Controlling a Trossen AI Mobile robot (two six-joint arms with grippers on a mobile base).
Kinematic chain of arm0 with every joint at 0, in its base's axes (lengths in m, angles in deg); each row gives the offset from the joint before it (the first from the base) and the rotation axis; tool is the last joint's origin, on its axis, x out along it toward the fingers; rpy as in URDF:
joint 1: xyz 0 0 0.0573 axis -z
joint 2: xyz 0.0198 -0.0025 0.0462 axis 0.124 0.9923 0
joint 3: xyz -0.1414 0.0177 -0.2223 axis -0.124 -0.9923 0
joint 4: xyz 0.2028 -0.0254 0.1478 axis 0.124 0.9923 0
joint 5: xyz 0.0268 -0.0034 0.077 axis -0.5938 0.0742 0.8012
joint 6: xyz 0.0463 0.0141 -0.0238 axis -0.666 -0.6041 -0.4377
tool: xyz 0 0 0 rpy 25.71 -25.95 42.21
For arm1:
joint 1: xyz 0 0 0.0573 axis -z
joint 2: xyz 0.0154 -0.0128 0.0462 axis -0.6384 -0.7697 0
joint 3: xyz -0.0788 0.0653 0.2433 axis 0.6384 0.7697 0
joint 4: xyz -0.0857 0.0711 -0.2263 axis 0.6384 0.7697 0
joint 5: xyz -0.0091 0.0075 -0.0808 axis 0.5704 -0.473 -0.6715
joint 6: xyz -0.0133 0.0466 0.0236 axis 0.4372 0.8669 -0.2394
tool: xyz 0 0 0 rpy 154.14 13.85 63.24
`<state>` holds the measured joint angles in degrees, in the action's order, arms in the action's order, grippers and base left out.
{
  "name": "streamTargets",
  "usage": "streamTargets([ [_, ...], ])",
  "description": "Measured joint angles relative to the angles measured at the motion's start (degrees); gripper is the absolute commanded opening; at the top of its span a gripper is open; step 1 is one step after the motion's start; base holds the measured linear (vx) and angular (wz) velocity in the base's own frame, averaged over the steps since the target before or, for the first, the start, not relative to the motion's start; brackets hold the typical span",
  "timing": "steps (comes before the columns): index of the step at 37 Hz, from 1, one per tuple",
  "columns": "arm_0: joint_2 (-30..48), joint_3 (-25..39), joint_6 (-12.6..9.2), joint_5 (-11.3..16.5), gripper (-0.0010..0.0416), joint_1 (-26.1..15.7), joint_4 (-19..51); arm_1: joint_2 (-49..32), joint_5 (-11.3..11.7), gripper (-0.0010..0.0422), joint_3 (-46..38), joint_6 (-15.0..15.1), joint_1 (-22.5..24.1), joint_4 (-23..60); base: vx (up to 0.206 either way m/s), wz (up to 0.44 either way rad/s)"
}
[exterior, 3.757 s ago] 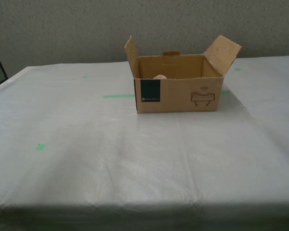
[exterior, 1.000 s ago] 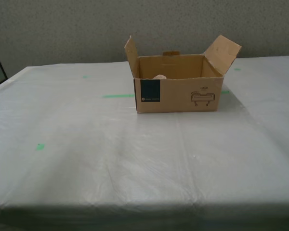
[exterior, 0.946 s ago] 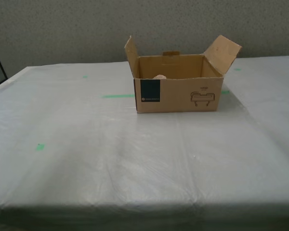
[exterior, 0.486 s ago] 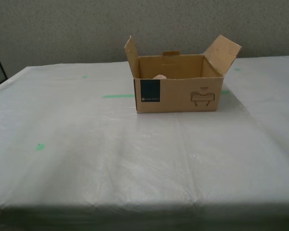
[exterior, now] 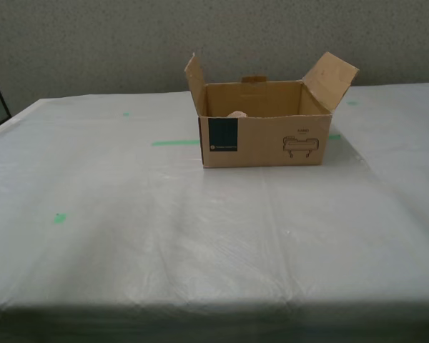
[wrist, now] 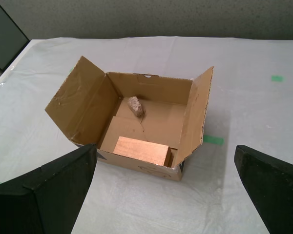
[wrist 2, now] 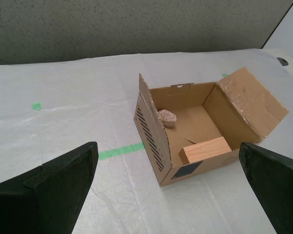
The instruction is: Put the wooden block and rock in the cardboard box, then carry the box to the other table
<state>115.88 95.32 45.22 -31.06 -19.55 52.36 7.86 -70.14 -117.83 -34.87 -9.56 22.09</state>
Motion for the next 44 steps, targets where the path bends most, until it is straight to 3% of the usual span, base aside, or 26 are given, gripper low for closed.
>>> streamTargets([
  [44, 0.0, 0.0, 0.0, 0.0, 0.0394, 0.0, 0.0, 0.0, 0.0, 0.0396, 0.0, 0.0, 0.0, 0.0, 0.0, 0.0],
])
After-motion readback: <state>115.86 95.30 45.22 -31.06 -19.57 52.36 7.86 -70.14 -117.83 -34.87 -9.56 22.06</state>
